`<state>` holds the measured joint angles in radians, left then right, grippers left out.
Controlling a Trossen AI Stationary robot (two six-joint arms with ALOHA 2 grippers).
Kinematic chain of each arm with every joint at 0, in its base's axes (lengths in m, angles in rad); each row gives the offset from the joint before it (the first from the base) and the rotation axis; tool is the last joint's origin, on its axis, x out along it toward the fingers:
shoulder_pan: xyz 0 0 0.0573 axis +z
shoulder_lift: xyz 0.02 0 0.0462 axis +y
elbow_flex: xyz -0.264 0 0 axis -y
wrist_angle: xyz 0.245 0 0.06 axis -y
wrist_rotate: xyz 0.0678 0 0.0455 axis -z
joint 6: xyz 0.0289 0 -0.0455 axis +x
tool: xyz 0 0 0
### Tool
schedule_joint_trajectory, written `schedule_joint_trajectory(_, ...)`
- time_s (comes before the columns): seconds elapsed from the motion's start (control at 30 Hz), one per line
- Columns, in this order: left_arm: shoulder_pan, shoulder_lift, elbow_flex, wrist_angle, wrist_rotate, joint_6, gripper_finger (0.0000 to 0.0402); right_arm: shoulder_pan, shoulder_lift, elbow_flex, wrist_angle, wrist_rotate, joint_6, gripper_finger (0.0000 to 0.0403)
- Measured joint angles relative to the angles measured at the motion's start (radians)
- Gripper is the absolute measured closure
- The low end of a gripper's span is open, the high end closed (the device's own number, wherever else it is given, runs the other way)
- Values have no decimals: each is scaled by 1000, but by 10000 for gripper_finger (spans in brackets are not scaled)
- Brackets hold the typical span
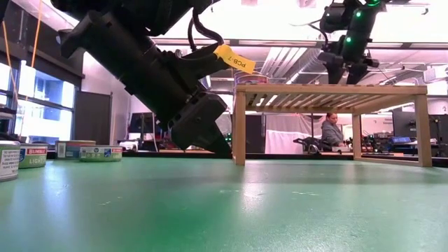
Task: Stack canned seafood by type on shelf
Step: Put the green tuna can on the shelf
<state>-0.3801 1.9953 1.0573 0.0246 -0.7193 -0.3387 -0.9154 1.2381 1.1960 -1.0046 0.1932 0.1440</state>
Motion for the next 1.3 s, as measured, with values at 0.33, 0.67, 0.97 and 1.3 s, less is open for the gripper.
schedule_joint_trajectory(0.33, 0, 0, 0, 0, 1, 0, 402, 7, -24, 22, -2, 112, -3, 101)
schedule_joint_trajectory(0.67, 0, 0, 0, 0, 1, 0, 402, 46, -35, 4, 116, -121, -71, 101)
schedule_joint_trajectory(0.97, 0, 0, 0, 0, 1, 0, 402, 15, -34, -71, 224, -125, -55, 101)
schedule_joint_trajectory(1.3, 0, 0, 0, 3, 1, 0, 402, -27, -33, -81, 252, -125, -48, 101)
